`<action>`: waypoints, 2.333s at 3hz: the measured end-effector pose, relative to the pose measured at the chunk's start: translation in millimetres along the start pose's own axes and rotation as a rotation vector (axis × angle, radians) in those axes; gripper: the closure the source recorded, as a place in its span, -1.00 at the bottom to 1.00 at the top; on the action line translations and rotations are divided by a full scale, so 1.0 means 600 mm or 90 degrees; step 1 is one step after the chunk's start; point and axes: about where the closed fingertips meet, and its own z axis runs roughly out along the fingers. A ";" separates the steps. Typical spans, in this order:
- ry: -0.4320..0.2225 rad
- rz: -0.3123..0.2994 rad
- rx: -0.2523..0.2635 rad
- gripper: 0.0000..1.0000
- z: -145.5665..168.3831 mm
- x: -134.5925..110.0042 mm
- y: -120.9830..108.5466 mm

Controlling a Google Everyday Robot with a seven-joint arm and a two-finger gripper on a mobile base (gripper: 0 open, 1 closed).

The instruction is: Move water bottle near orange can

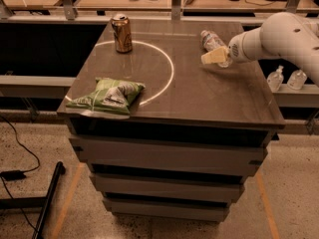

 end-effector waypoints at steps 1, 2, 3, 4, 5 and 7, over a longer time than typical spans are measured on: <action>-0.015 0.011 -0.009 0.15 0.006 -0.003 0.002; -0.028 0.013 -0.016 0.77 0.006 -0.010 0.005; -0.062 0.002 -0.032 1.00 -0.020 -0.035 0.018; -0.098 -0.030 -0.066 1.00 -0.044 -0.067 0.057; -0.107 -0.077 -0.107 1.00 -0.042 -0.086 0.116; -0.056 -0.152 -0.185 1.00 -0.001 -0.097 0.224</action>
Offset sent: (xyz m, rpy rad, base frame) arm 0.0058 0.0015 0.0053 0.0562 -0.0359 0.0016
